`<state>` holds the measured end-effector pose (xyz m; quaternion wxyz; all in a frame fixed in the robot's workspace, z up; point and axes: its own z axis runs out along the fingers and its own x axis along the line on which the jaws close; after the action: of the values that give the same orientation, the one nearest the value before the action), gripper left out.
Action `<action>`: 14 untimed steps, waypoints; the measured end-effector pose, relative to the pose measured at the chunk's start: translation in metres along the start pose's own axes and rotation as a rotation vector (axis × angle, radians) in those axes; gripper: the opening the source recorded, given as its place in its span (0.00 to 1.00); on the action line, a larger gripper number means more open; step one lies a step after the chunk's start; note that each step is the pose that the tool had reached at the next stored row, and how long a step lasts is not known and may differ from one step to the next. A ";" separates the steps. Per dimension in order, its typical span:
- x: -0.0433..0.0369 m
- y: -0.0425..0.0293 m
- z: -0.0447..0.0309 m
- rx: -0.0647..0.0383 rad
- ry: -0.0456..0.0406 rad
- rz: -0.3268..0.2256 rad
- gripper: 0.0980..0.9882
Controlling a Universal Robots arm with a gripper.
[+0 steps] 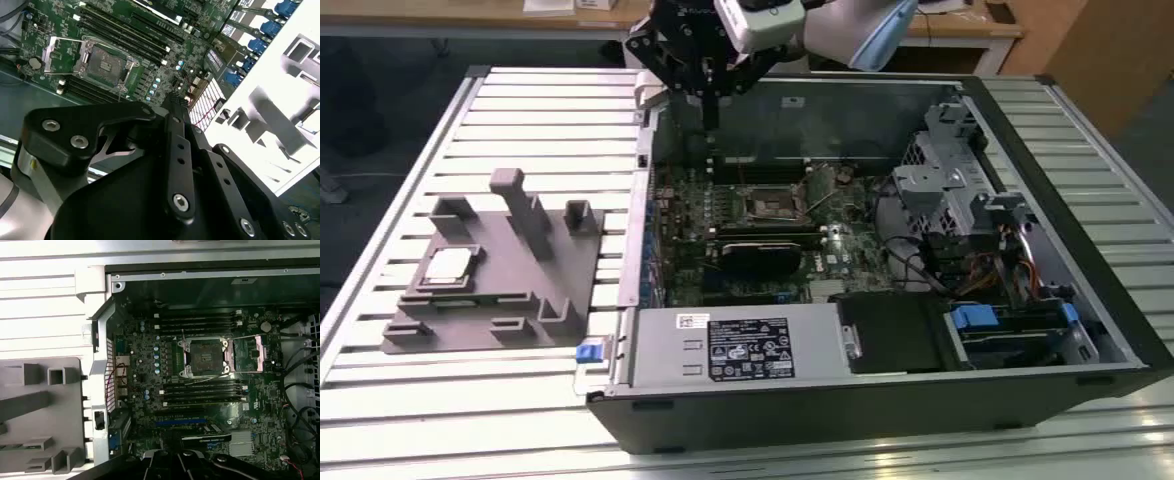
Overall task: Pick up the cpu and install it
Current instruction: 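Reach for the cpu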
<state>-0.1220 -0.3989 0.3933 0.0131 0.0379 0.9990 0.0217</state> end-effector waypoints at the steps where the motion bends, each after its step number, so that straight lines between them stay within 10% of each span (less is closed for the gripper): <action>1: 0.0000 0.0000 0.0000 0.000 0.0000 0.000 0.01; 14: 0.0050 -0.0004 -0.0001 0.000 -0.0001 0.000 0.01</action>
<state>-0.1270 -0.3989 0.3933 0.0131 0.0379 0.9990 0.0217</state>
